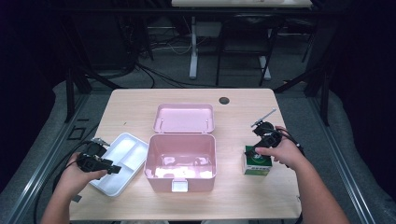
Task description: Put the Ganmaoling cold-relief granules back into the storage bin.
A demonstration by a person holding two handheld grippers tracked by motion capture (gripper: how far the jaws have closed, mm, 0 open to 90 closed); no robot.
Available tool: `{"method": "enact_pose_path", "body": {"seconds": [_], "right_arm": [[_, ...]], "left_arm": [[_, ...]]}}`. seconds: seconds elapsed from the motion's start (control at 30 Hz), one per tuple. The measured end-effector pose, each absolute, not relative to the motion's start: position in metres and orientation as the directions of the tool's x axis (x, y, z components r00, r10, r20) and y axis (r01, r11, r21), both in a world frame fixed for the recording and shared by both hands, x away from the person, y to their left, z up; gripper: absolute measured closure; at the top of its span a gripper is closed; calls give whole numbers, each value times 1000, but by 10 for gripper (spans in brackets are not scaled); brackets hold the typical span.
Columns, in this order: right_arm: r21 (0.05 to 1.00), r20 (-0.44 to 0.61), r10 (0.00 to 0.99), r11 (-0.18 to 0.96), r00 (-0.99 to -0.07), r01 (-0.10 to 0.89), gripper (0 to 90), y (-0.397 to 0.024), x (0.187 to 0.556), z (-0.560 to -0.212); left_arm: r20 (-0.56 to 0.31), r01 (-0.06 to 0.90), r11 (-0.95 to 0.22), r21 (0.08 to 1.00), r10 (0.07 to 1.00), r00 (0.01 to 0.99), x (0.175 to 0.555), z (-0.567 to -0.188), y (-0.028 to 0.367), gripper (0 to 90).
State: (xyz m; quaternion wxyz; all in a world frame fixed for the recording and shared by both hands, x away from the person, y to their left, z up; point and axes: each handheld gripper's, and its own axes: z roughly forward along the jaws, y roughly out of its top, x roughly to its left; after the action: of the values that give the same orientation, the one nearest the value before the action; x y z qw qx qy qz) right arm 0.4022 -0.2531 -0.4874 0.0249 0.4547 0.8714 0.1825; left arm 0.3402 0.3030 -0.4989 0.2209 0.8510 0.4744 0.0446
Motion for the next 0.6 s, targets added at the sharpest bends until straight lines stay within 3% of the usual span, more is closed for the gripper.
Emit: {"method": "enact_pose_path", "body": {"seconds": [0.37, 0.6], "right_arm": [[306, 142, 774, 559, -617, 771, 142, -256, 380, -482], [274, 95, 742, 621, -663, 734, 135, -245, 366, -483]], "left_arm": [[-132, 785, -458, 417, 824, 551, 339, -498, 300, 499], [-134, 786, -455, 419, 825, 549, 337, -497, 301, 499]]}}
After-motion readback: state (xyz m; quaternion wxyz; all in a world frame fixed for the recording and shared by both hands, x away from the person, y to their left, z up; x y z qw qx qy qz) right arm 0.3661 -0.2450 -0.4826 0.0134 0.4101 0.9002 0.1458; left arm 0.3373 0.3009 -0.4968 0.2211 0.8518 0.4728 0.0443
